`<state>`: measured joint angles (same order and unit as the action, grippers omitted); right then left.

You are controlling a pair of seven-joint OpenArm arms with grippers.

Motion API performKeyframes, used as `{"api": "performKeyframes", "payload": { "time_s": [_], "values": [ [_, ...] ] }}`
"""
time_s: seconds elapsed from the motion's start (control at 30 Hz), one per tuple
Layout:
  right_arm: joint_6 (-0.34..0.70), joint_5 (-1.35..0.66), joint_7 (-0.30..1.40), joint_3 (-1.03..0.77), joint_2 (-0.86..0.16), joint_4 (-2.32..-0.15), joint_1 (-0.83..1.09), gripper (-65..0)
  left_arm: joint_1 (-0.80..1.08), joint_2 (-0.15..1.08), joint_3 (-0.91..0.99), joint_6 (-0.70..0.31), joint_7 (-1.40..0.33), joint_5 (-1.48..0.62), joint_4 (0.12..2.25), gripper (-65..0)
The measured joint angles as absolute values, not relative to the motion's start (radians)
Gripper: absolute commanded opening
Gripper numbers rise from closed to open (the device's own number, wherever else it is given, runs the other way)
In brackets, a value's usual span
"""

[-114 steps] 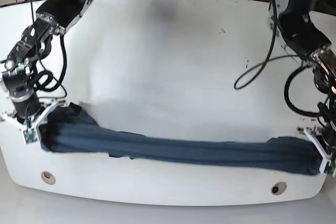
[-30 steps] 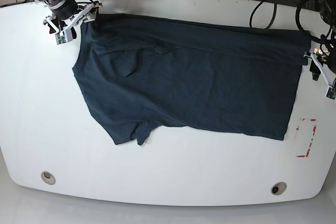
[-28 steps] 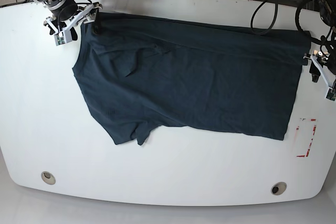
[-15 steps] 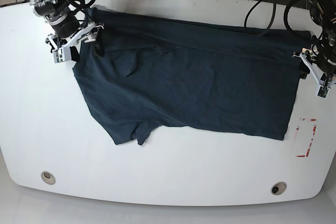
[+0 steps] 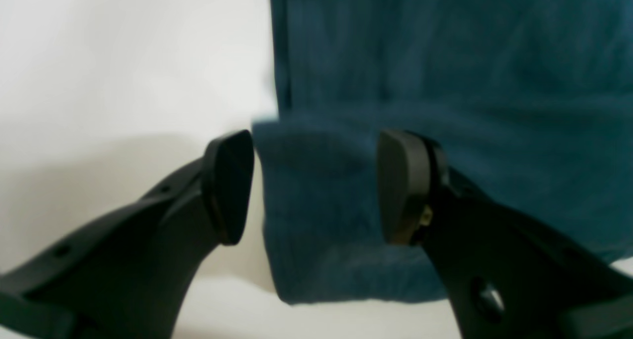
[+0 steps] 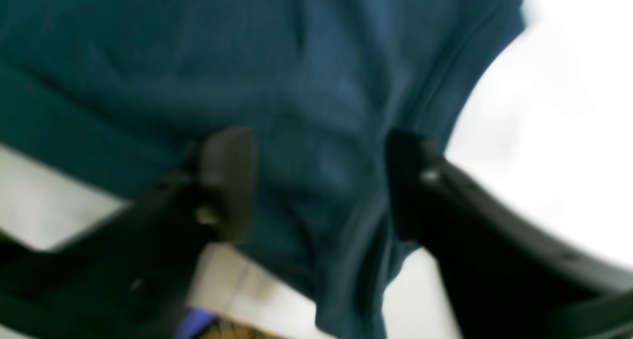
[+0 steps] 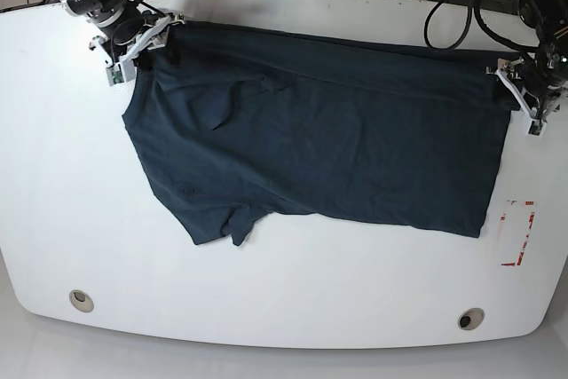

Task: Layout the t-shirt on the table in an organized manner, then fold the t-shirt properly
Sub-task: 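Release the shirt edge and move the right gripper onto the shirt body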

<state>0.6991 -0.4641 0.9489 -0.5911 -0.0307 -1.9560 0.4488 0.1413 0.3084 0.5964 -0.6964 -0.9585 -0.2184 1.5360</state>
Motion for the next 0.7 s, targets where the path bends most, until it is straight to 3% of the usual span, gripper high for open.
{"api": "performKeyframes", "payload": {
  "time_s": [0.1,0.33,0.7],
  "values": [
    [0.698,-0.4,0.95,-0.591,-0.03,-1.942,0.449,-55.0,0.133,0.311,0.574,-0.697,-0.944,-0.199,1.489,-28.3],
    [0.697,-0.272,0.914,-0.564,-0.033,-1.834,0.424,-53.1,0.116,0.316,0.519,-0.697,-0.918,-0.184,1.463,-28.3],
    [0.715,-0.138,0.837,-0.506,-0.128,-1.726,0.335,-52.8,0.13,0.319,0.5,-0.696,-0.89,-0.19,1.463,-28.3]
  ]
}}
